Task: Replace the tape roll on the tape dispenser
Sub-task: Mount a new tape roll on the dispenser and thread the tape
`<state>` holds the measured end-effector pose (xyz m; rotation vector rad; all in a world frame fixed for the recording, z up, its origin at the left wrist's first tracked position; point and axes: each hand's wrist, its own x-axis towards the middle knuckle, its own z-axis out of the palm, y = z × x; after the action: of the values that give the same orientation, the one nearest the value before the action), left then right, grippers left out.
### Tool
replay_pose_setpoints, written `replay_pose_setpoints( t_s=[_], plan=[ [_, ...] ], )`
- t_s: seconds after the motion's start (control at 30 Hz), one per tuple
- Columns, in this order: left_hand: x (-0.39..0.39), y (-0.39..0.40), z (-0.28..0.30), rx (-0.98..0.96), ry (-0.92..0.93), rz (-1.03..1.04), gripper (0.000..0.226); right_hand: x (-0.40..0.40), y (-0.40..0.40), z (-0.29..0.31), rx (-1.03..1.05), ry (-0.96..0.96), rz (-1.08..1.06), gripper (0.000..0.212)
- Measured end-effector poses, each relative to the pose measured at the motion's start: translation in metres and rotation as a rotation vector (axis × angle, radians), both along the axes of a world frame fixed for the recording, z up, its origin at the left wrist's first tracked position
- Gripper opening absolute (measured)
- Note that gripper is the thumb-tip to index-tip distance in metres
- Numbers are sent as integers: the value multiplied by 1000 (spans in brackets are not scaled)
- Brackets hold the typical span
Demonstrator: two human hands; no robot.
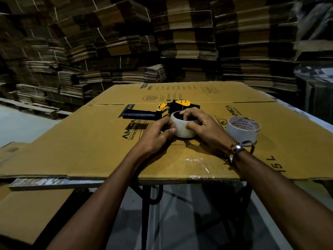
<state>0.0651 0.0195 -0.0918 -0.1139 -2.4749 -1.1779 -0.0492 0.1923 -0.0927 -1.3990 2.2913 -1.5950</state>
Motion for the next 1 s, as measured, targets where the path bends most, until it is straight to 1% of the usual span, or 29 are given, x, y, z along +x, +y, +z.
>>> replay_pose_setpoints(
  t_s=[0.13, 0.3, 0.43, 0.5, 0.6, 0.7, 0.87, 1.0],
  plan=[
    [3, -4, 2, 17, -30, -22, 6, 1, -1, 1, -12, -11, -2, 11],
    [5, -9, 1, 21, -68, 34, 9, 0, -1, 0, 1, 7, -10, 14],
    [5, 5, -1, -175, 16, 97, 21, 1, 0, 1, 1, 12, -6, 14],
    [3, 10, -3, -237, 81, 129, 18, 1, 0, 2, 1, 20, -12, 15],
    [-2, 11, -6, -270, 134, 169, 11, 2, 0, 1, 2, 19, -16, 16],
    [-1, 6, -3, -216, 110, 102, 8, 1, 0, 1, 3, 19, -12, 15],
    [-3, -11, 2, -69, -49, -27, 4, 1, 0, 2, 10, 0, -16, 16],
    [-3, -18, 3, 13, -110, -96, 5, 1, 0, 1, 10, -4, -9, 14]
  ],
)
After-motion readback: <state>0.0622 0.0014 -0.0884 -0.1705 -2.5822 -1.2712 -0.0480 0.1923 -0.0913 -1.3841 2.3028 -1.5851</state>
